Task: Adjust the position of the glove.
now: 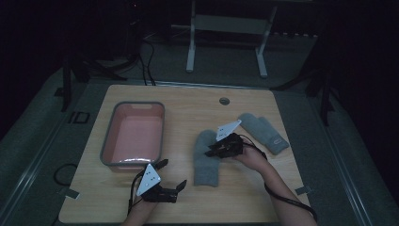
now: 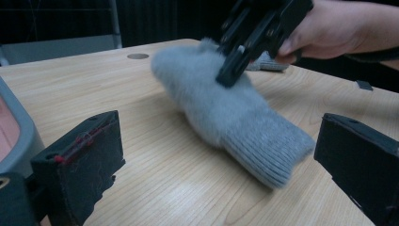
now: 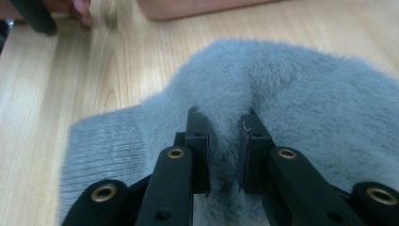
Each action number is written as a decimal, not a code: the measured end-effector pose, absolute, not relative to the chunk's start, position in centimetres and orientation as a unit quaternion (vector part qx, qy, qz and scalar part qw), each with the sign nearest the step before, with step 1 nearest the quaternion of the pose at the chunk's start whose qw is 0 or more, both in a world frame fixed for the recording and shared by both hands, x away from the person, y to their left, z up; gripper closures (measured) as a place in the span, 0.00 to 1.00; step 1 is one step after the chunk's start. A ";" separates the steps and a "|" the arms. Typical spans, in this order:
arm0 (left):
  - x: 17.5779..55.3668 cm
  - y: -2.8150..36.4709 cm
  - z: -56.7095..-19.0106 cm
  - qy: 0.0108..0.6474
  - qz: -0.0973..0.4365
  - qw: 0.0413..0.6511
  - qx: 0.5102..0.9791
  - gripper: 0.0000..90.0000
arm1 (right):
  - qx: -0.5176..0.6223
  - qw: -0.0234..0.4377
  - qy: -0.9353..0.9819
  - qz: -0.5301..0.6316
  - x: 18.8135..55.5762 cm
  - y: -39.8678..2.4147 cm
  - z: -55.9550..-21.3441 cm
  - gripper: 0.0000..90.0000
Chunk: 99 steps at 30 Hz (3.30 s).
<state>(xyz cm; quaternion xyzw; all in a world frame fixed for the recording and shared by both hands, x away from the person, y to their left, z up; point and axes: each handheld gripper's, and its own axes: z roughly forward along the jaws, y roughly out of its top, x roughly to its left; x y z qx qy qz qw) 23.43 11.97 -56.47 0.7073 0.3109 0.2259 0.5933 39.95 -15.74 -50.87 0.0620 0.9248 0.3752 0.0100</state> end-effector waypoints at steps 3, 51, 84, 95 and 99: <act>23.4 12.0 -56.4 0.311 0.226 0.593 0.707 0.02 | 0.057 0.011 0.931 0.361 40.4 -15.0 -52.1 0.85; 23.6 11.9 -56.6 0.314 0.213 0.593 0.710 0.02 | 0.374 0.201 0.842 0.332 45.4 -33.7 -50.4 0.52; 23.6 11.9 -56.6 0.315 0.216 0.592 0.710 0.02 | 0.507 0.204 0.767 0.336 41.1 -32.8 -52.6 0.87; 23.5 11.9 -56.6 0.316 0.217 0.592 0.709 0.02 | 0.554 0.255 0.708 0.357 34.8 -32.6 -50.4 0.87; 23.5 11.9 -56.6 0.316 0.218 0.592 0.709 0.02 | 0.567 0.275 0.696 0.345 33.5 -32.5 -50.2 0.87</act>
